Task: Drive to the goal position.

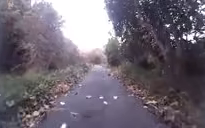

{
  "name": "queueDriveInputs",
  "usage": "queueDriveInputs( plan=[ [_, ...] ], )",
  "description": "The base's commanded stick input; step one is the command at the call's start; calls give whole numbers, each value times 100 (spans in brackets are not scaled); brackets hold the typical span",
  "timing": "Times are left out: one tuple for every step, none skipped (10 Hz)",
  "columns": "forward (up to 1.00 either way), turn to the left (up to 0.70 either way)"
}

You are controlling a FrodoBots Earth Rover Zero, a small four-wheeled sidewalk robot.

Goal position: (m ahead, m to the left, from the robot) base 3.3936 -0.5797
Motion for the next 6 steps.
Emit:
queueDriveInputs(
  plan=[
    [70, 0],
    [70, 0],
    [70, 0],
    [70, 0],
    [70, 0],
    [70, 0]
  ],
)
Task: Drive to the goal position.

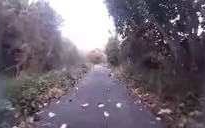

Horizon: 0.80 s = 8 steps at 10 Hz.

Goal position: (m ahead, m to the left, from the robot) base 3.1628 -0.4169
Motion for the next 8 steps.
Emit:
queueDriveInputs(
  plan=[
    [70, 0],
    [70, 0],
    [70, 0],
    [70, 0],
    [70, 0],
    [70, 3],
    [70, 8],
    [70, 13]
  ],
)
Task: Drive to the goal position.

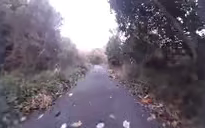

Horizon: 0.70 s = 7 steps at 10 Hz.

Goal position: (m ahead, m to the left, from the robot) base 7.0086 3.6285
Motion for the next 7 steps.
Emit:
queueDriveInputs(
  plan=[
    [70, 7],
    [70, 0],
    [70, 0],
    [70, 0],
    [70, 0],
    [70, 0],
    [70, 0]
  ],
)
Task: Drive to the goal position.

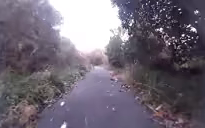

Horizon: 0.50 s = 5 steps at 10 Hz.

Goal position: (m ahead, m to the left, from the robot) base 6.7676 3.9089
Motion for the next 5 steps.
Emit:
queueDriveInputs(
  plan=[
    [70, 0],
    [70, 0],
    [70, 0],
    [70, 0],
    [70, 0]
  ],
)
